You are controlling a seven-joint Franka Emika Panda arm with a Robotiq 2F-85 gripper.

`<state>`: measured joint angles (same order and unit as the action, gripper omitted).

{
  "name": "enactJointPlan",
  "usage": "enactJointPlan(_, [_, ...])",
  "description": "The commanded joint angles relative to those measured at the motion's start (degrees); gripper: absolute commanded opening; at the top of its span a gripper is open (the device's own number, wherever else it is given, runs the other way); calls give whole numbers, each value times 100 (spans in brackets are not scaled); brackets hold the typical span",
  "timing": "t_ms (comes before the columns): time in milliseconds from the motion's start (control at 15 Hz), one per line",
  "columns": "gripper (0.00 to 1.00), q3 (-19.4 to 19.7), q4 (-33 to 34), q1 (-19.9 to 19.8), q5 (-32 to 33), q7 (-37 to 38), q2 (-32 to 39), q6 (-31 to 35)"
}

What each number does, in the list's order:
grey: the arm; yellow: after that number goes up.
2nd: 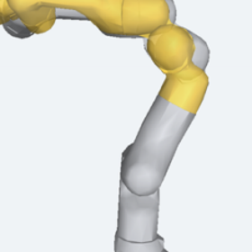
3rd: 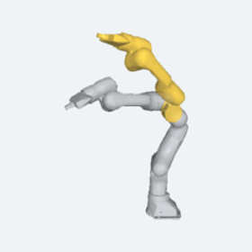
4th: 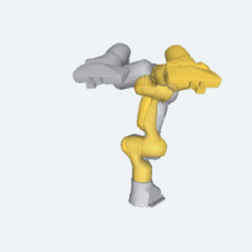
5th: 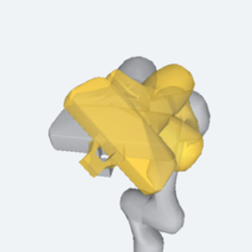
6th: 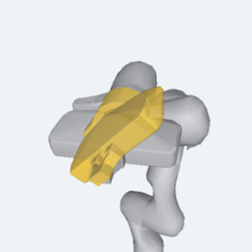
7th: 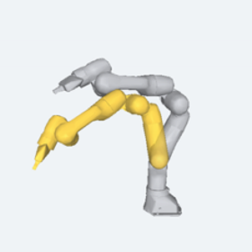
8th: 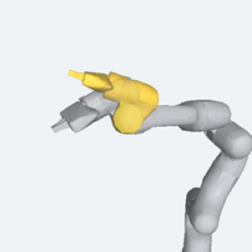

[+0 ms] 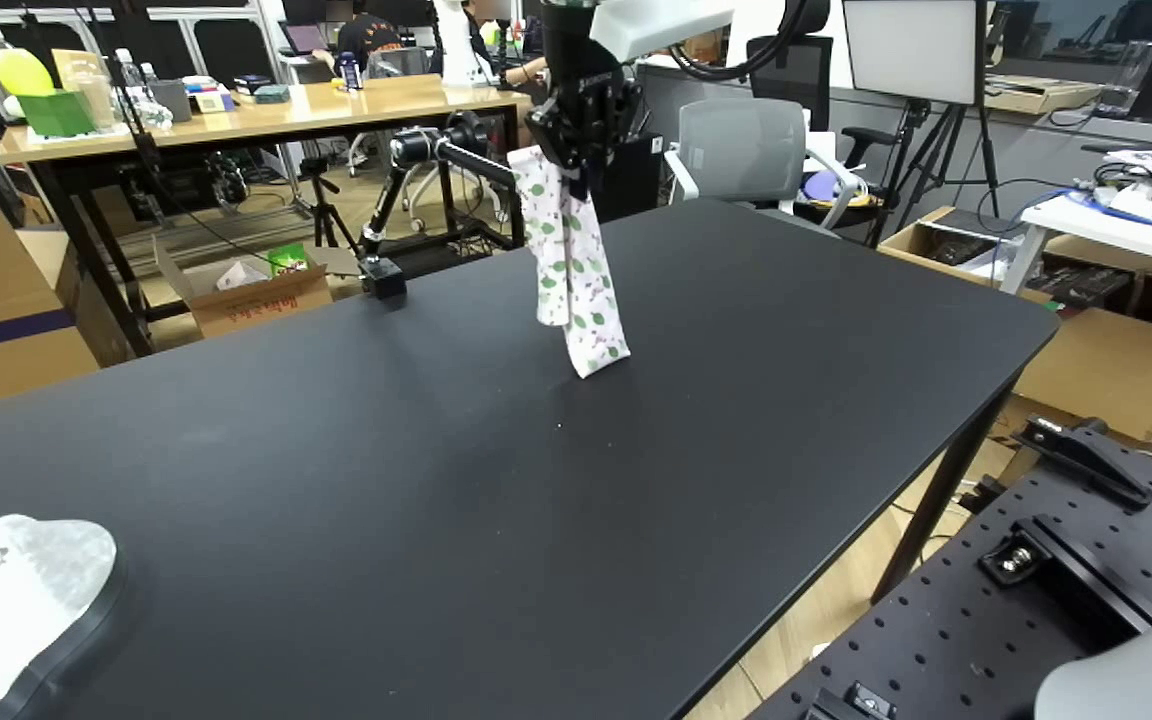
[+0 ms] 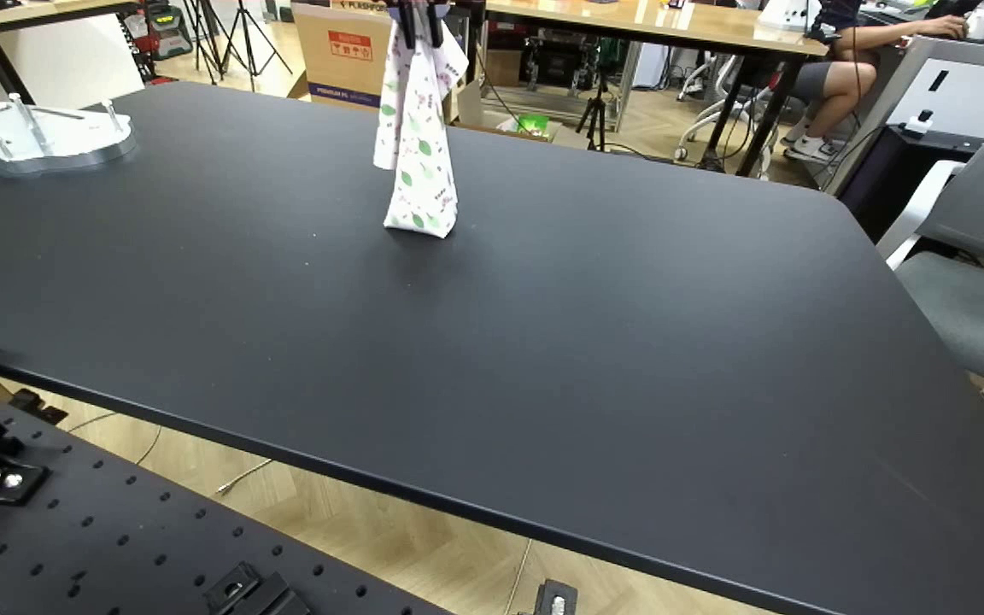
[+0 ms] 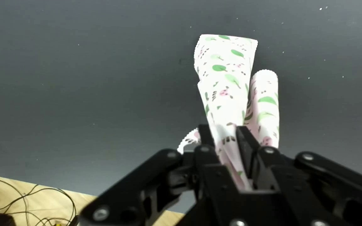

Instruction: Unhang the white cloth from the black stand

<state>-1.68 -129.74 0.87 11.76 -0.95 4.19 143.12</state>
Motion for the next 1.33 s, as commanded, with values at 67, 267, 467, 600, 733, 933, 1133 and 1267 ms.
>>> enactJointPlan(67, [0,3,172,38,-64,-277,48,-209])
enactJointPlan(267, [0,-31,145,56,-175,-505,4,-293])
enactJointPlan(467, [0,-149,18,136,-356,-767,-148,-477])
enactJointPlan(600, [0,-280,-53,261,-398,-892,-212,-641])
enactJointPlan(733, [0,-425,-88,425,-288,-885,-233,-772])
enactJointPlan(933, [0,-644,-40,671,-213,-834,-137,-940])
enactJointPlan(1133, [0,-749,70,837,-16,-586,63,-1053])
enactJointPlan(1267, [0,-715,151,888,255,-168,247,-1036])
